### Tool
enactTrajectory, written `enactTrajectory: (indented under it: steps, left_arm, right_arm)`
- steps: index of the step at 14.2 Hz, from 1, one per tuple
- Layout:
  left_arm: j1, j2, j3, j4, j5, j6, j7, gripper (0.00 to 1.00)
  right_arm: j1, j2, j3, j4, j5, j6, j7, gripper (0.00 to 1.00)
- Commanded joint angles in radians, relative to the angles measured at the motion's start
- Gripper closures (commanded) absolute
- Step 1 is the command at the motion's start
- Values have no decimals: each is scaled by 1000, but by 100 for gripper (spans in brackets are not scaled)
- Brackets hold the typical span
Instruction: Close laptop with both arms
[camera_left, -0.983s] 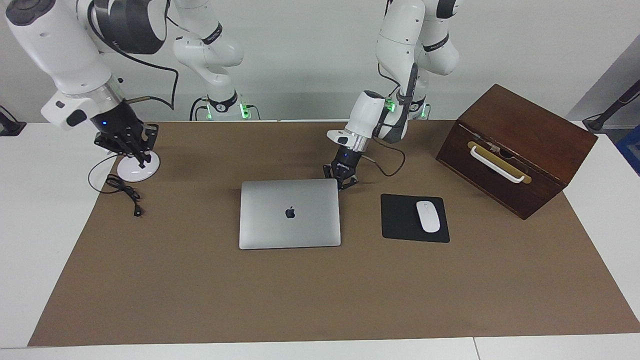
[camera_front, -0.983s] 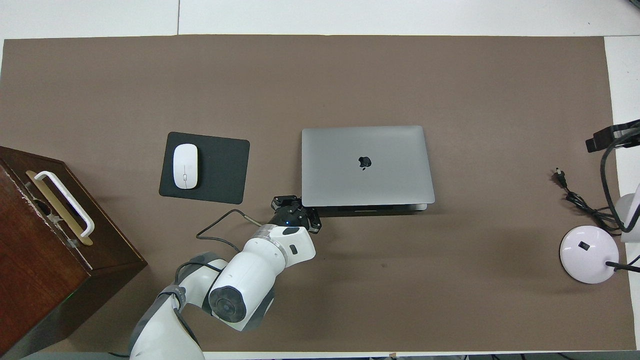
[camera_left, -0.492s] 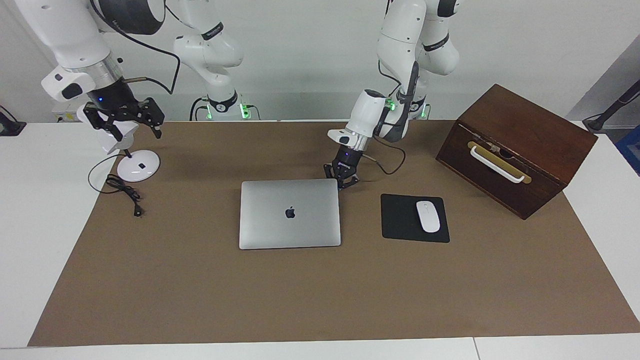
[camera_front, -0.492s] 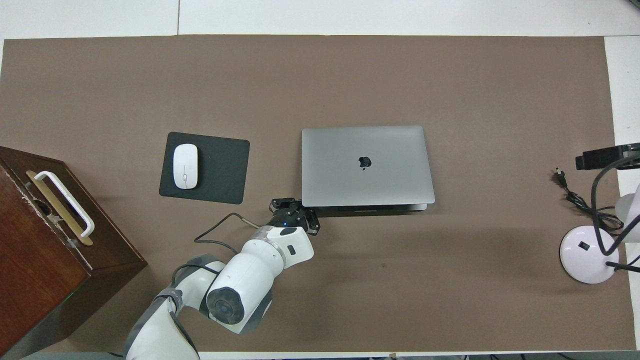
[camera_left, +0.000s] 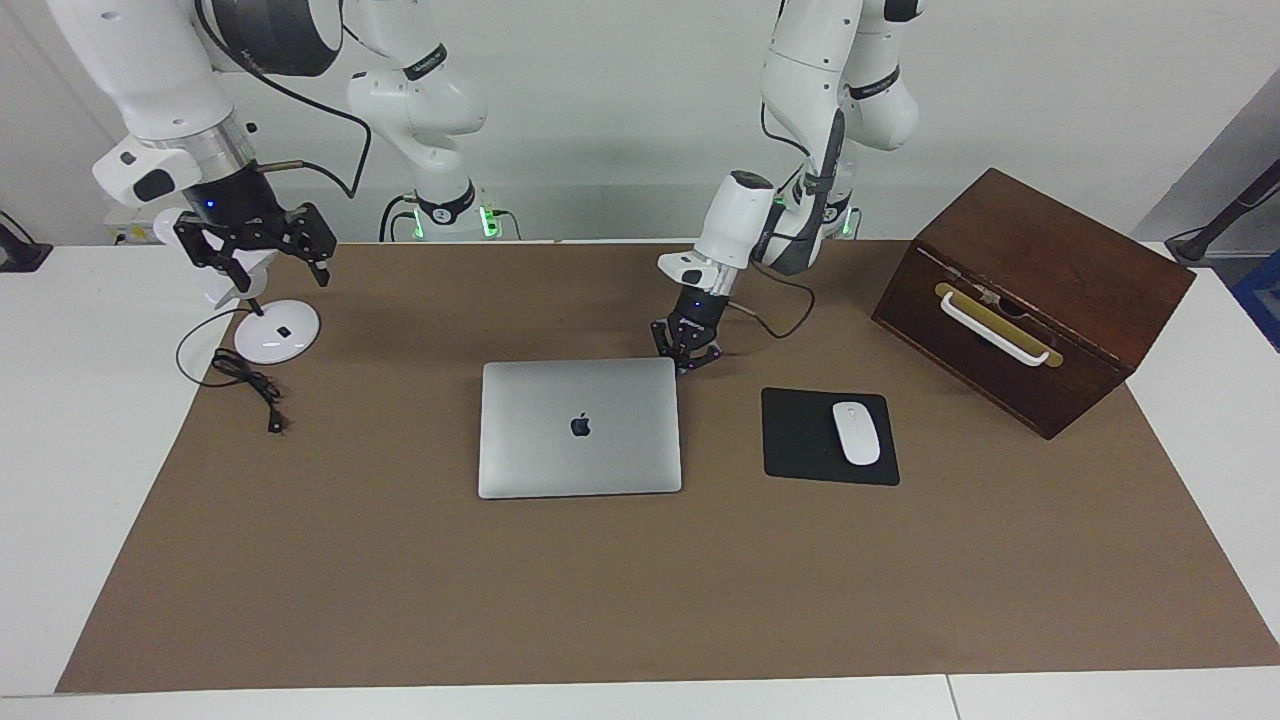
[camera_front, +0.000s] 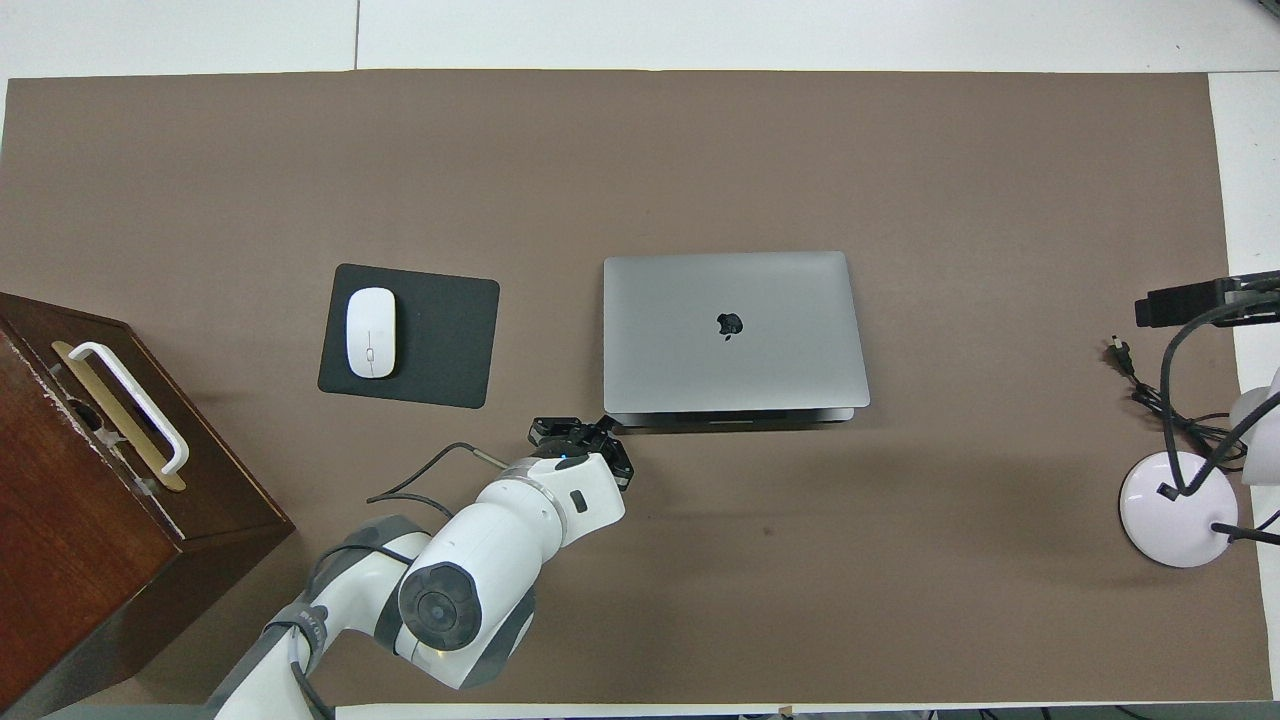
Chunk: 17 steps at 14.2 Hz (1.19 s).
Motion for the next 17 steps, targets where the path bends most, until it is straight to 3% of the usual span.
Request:
enactTrajectory:
  steps: [1,5,10,17]
  left_arm:
    - [13,-152,9,-47,8,-179,-13,100]
    - [41,-234,14,-33,6,-366,-12,100]
    - [111,-344,21,79,6,-728,-1,100]
    - [252,-361,18,258,38,-1026,28,100]
  right_arm:
    - [-1,29,4,28,-16,17,18,0]
    - [0,52,4,53,-19,15,18,0]
    - [0,64,4,66,-19,17,17,0]
    - [-1,95,4,105,-16,12,17,0]
